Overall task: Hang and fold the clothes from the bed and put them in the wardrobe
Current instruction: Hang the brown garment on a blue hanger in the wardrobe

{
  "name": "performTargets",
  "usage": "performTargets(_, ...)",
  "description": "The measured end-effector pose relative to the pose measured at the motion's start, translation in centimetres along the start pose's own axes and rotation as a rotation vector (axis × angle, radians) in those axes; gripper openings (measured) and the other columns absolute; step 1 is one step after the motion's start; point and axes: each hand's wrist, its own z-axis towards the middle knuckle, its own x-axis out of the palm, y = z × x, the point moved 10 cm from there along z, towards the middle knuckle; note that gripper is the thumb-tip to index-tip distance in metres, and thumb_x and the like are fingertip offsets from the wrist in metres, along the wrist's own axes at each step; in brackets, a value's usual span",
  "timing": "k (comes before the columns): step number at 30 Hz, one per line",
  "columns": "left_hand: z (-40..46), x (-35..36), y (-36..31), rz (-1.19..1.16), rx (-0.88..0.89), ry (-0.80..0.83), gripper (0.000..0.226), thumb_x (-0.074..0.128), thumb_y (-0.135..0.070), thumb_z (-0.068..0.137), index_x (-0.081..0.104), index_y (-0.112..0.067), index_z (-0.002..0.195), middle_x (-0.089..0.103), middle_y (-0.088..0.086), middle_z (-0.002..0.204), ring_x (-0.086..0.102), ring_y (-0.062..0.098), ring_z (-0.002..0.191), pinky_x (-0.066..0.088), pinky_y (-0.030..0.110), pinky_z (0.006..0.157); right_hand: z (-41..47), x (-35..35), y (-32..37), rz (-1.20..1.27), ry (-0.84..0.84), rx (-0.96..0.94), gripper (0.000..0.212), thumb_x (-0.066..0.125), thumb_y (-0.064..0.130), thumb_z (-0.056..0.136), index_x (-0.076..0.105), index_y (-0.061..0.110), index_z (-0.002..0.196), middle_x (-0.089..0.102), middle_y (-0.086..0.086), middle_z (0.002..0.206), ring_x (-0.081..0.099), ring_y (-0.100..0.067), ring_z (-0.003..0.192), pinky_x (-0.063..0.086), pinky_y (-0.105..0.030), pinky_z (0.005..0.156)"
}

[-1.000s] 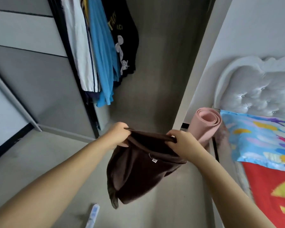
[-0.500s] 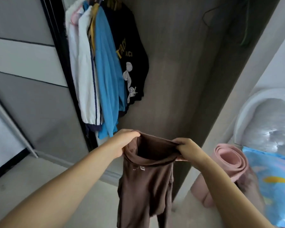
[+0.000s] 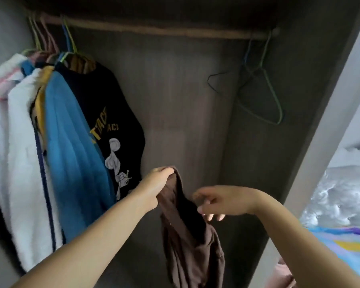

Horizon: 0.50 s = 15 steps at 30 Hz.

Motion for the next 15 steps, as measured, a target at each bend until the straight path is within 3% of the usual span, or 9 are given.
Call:
performTargets(2, 2.5, 2.2, -2.0, -0.011, 0.044, 0.086, 0.013, 0.055, -0.023, 0.094, 0.067, -0.021, 0.097, 0.069, 0.004, 0.098, 0.063, 0.023, 0.097, 0.045, 0.028, 0.082, 0.3, -5.9, 1.1, 0.031, -0.208, -0.023, 0.036, 0.051, 0.031, 0.097, 0.048, 0.02, 0.132, 0.066, 0.003, 0.103, 0.066, -0.016, 0.095, 0.054, -0.025, 0.078)
performTargets(5, 5.1, 4.6, -4.5, 0.013, 0.089, 0.226, 0.021, 0.047, -0.016, 0.098, 0.063, -0.02, 0.086, 0.064, -0.006, 0.085, 0.06, 0.011, 0.082, 0.046, 0.021, 0.071, -0.6, -19.0, 2.2, -0.056, -0.799, 0.005, 0.024, 0.05, 0.017, 0.097, 0.063, 0.01, 0.116, 0.066, -0.005, 0.096, 0.064, -0.027, 0.1, 0.044, -0.017, 0.068)
performTargets(8, 7.9, 5.0, -5.7, 0.037, 0.083, 0.307, 0.022, 0.048, -0.017, 0.098, 0.069, -0.016, 0.093, 0.07, -0.002, 0.094, 0.064, 0.014, 0.089, 0.05, 0.025, 0.083, -3.2, -29.8, 3.7, -0.397, -1.241, 0.184, 0.031, 0.05, 0.016, 0.094, 0.061, 0.007, 0.122, 0.058, -0.014, 0.122, 0.054, -0.032, 0.115, 0.041, -0.03, 0.09)
performTargets(9, 8.7, 4.8, -6.1, 0.026, 0.071, 0.323, 0.022, 0.048, -0.018, 0.098, 0.07, -0.014, 0.098, 0.072, 0.001, 0.096, 0.066, 0.018, 0.092, 0.05, 0.028, 0.089, -3.4, -32.4, 3.9, -0.463, -1.312, 0.221, 0.034, 0.05, 0.015, 0.094, 0.056, 0.005, 0.126, 0.051, -0.017, 0.128, 0.05, -0.035, 0.118, 0.04, -0.036, 0.097)
performTargets(11, 10.5, 4.1, -6.5, 0.002, 0.057, 0.347, 0.023, 0.048, -0.017, 0.098, 0.071, -0.013, 0.094, 0.074, 0.002, 0.086, 0.067, 0.019, 0.087, 0.051, 0.029, 0.085, -2.9, -36.5, 2.7, -0.512, -1.335, 0.351, 0.038, 0.048, 0.015, 0.095, 0.046, 0.003, 0.131, 0.044, -0.02, 0.133, 0.046, -0.039, 0.121, 0.041, -0.045, 0.099)
performTargets(15, 13.2, 1.9, -7.6, -0.025, 0.059, 0.379, 0.029, 0.047, -0.015, 0.098, 0.069, -0.016, 0.079, 0.073, -0.001, 0.068, 0.067, 0.016, 0.073, 0.05, 0.025, 0.069, 0.3, -39.9, -1.3, -0.434, -1.169, 0.621, 0.05, 0.049, 0.018, 0.098, 0.034, -0.007, 0.138, 0.047, -0.029, 0.134, 0.047, -0.042, 0.123, 0.041, -0.042, 0.097)
